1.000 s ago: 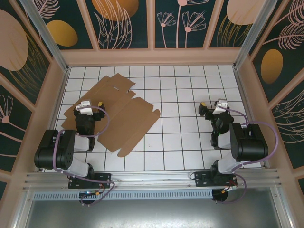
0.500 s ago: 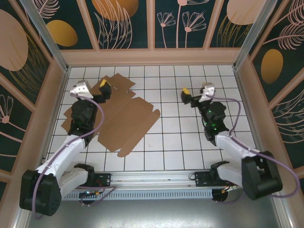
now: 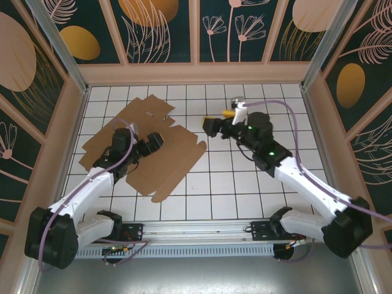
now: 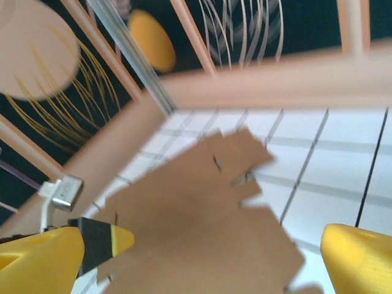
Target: Fold the paper box
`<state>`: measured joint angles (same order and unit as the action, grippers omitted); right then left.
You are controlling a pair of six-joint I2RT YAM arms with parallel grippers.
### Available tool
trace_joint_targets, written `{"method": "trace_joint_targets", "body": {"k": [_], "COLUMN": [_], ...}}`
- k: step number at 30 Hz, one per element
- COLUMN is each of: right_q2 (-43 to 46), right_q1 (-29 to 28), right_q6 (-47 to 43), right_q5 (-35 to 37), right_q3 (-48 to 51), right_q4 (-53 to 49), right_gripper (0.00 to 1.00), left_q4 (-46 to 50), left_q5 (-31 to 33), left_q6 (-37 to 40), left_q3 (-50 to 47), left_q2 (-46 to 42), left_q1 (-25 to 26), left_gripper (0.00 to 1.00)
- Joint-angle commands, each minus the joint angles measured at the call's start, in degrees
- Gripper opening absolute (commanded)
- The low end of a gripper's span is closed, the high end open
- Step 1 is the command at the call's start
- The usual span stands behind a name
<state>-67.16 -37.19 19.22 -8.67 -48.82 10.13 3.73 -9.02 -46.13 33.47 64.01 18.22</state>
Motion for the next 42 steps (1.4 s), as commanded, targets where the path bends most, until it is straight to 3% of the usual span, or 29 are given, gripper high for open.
{"method": "trace_joint_targets", "body": {"k": [1, 2, 3, 4, 7, 10, 12, 16, 22, 29, 32, 42], "right_q2": [-6.3, -10.1, -14.5, -17.8, -25.7, -32.2, -36.5, -44.8, -53.1, -52.4, -50.0, -40.6], "right_q1": [-3.9, -4.3, -5.0, -5.6, -6.2, -6.1, -6.1, -5.5, -4.8, -3.9, -4.8, -11.5], "right_q6": [1.9, 1.2, 0.0, -0.7, 0.3, 1.2, 0.5, -0.3, -1.7, -0.2, 0.5, 3.6], "right_q5": [-0.5, -1.0, -1.2, -1.4, -5.9, -8.6, -7.6, -3.7, 2.9, 5.7, 6.0, -8.8], "right_q3": [1.6, -0.1, -2.8, -5.2, -7.5, -10.4, -14.4, -22.9, -29.7, -23.6, -19.2, -5.7], "right_q4": [-3.4, -5.1, -7.9, -9.8, -7.1, -4.5, -6.5, -11.7, -20.0, -20.4, -19.8, -13.9], "right_gripper": [0.93, 0.82, 0.67, 0.58, 0.34, 0.20, 0.00, 0.00, 0.00, 0.00, 0.00, 0.00], "left_q4": [-4.4, -5.5, -6.5, -6.7, -7.3, -12.5, -11.6, -8.7, -10.0, -9.0, -9.3, -7.9], "left_q5": [0.7, 2.1, 3.6, 5.1, 8.9, 6.4, 8.5, 13.3, 12.0, 12.8, 10.3, 1.8], "left_q6": [-4.6, -4.8, -5.3, -5.9, -7.3, -9.3, -11.0, -13.5, -15.7, -13.2, -11.5, -6.4], "left_q3": [-1.4, -2.3, -3.0, -3.3, -3.1, -4.2, -3.7, -2.2, 0.1, 6.1, 8.5, 19.1], "left_q2": [-0.1, -0.1, -0.1, 0.1, 2.1, 4.4, 5.8, 9.3, 17.4, 28.0, 31.9, 43.7], "left_q1": [-0.3, -0.3, -0.3, -0.3, -0.4, -1.2, -1.4, -2.1, -4.3, -4.4, -4.5, -1.6], "left_gripper": [0.99, 0.98, 0.86, 0.69, 0.00, 0.00, 0.00, 0.00, 0.00, 0.00, 0.00, 0.00]}}
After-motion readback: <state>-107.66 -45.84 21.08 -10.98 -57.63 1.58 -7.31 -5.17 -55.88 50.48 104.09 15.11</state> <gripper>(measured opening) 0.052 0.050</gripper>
